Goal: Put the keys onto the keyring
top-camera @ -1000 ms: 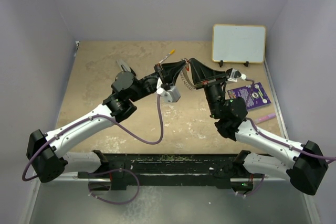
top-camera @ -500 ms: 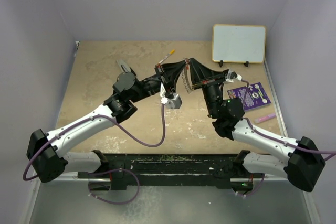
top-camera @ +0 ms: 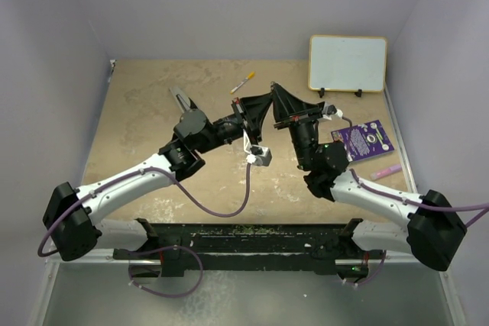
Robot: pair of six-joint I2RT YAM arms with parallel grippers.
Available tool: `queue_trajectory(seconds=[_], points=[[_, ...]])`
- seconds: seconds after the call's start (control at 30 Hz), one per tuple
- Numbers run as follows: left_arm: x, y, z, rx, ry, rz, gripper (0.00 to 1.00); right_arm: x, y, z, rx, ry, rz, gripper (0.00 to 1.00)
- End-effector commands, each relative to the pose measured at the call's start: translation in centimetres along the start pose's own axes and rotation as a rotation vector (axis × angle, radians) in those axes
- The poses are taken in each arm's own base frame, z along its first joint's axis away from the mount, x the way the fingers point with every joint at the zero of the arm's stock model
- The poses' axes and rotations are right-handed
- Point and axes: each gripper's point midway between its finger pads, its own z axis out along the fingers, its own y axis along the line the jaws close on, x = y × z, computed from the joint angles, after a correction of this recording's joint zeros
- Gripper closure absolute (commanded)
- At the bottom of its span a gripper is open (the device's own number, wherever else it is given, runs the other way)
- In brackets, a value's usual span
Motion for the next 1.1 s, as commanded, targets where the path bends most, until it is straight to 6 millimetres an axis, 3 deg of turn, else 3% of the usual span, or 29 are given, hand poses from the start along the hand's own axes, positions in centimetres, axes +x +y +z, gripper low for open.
queue_trajectory(seconds=[0.0, 0.27, 0.53, 1.07], points=[[-0.7, 0.9, 0.1, -0.034, -0.008, 0.064, 0.94, 1.1, 4.3, 0.5, -0.116, 0.033, 0.095, 1.00], [-0.8, 3.5, -1.6, -0.145, 0.028, -0.057, 0.87, 0.7, 4.4, 0.1, -0.101, 0.019, 0.049, 1.00], [-2.7, 6.2, -2.9, -0.232, -0.043, -0.264, 0.86, 0.5, 4.5, -0.5, -0.054, 0.014, -0.075, 1.00], [-3.5, 6.0, -1.5, -0.204, -0.103, -0.436, 0.85, 1.4, 5.6, -0.4, -0.017, 0.052, -0.253, 1.00]])
